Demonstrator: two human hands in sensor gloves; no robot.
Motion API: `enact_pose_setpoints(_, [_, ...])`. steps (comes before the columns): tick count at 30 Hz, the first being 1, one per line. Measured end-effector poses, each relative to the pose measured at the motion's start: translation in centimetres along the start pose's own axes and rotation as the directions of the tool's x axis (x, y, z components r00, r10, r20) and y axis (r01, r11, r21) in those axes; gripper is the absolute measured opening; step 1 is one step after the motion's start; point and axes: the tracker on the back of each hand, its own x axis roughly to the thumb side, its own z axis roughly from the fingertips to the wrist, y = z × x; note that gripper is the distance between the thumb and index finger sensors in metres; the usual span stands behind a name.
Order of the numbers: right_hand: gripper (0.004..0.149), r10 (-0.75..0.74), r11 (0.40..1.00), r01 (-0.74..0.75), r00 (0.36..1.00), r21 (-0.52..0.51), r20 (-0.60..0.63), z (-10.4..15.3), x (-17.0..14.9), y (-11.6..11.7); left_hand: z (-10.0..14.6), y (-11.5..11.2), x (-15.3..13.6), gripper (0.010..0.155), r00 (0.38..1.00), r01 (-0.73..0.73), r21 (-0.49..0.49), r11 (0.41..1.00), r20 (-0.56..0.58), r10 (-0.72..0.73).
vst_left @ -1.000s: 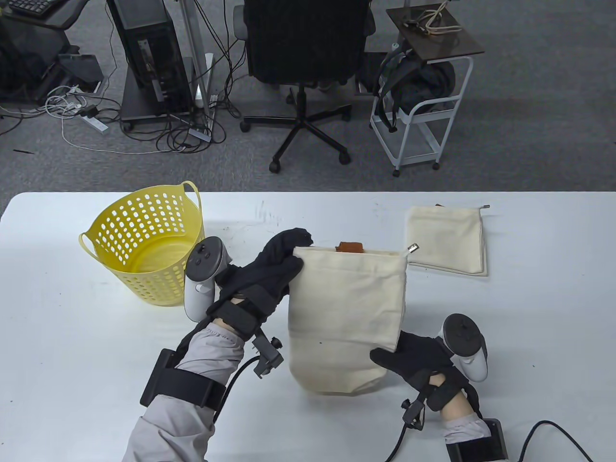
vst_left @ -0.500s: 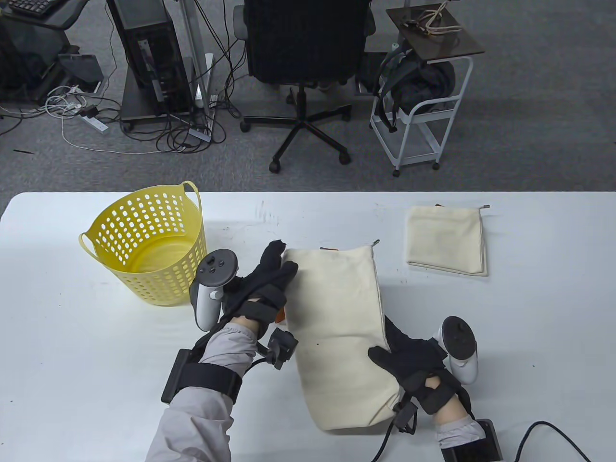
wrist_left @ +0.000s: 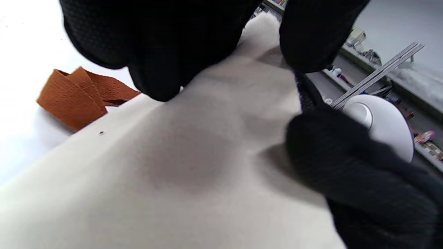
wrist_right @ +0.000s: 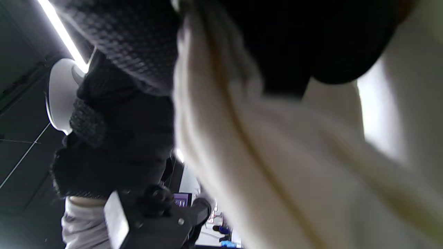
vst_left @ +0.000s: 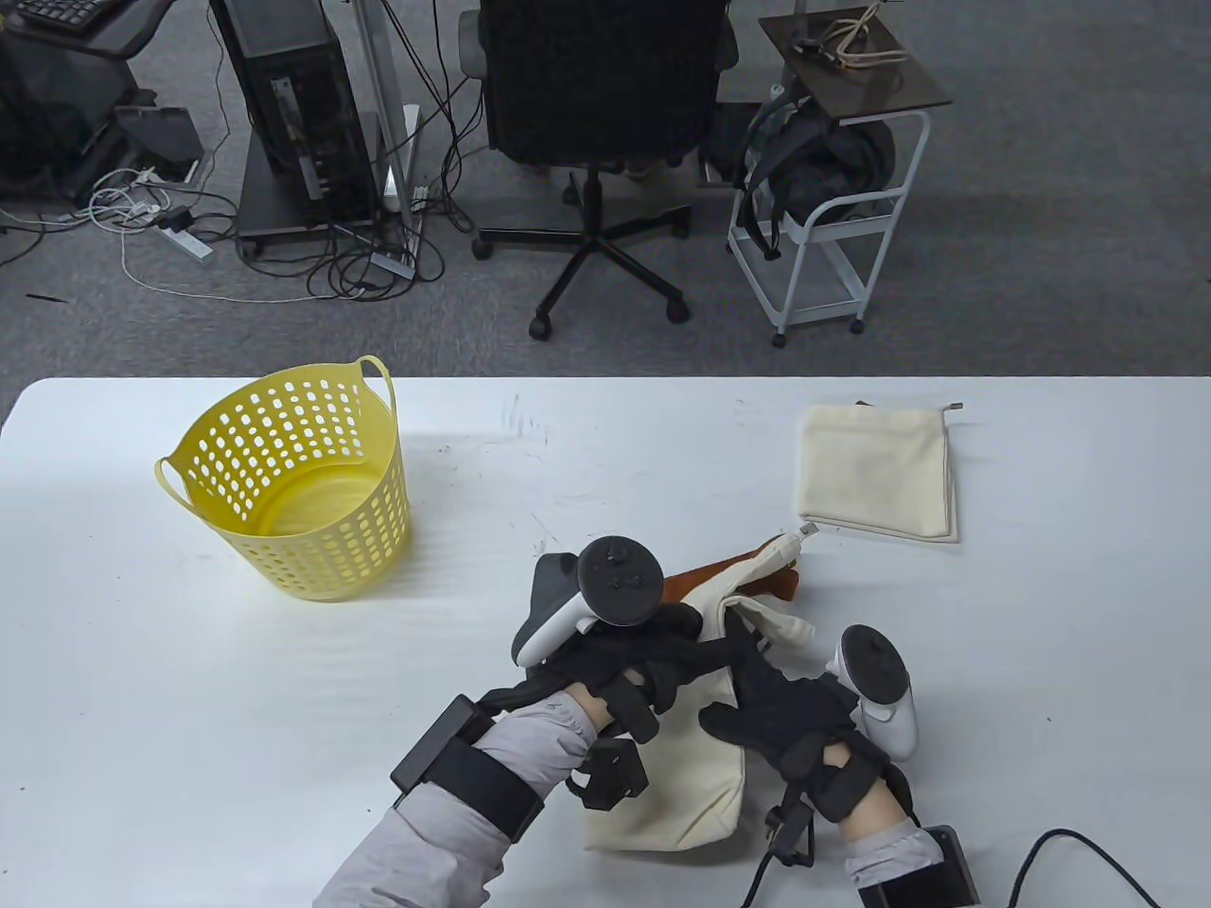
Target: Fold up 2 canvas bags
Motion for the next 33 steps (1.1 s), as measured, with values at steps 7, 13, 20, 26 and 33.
enact_pose_setpoints(7, [0.070, -0.056, 0.998, 0.054, 0.998, -0.037, -0.032, -0.1, -0.5, 0.0, -0.2, 0.1, -1.7, 0.061, 0.985, -0.167, -0.104, 0.981, 0.026, 0.170])
enact_pose_setpoints(13, [0.067, -0.029, 0.996, 0.025, 0.998, -0.080, -0.049, 0.1, -0.3, -0.7, 0.3, 0.3, -3.9, 0.051, 0.946, -0.323, -0.042, 0.946, 0.002, 0.323])
enact_pose_setpoints(20, [0.063, 0.089, 0.936, -0.071, 0.995, -0.345, 0.035, 1.6, 1.4, -4.2, 1.4, 4.3, -8.6, 0.049, 0.766, -0.643, 0.147, 0.752, 0.123, 0.631])
enact_pose_setpoints(26, [0.062, 0.149, 0.763, -0.084, 0.988, -0.642, 0.048, 3.7, 1.7, -6.7, 2.3, 5.4, -13.6, 0.049, 0.513, -0.858, 0.153, 0.490, 0.260, 0.818])
enact_pose_setpoints(33, [0.068, 0.225, 0.754, -0.295, 0.955, -0.587, -0.191, 3.4, 0.9, -6.8, 2.4, 3.1, -17.6, 0.048, 0.587, -0.783, 0.340, 0.521, 0.128, 0.799])
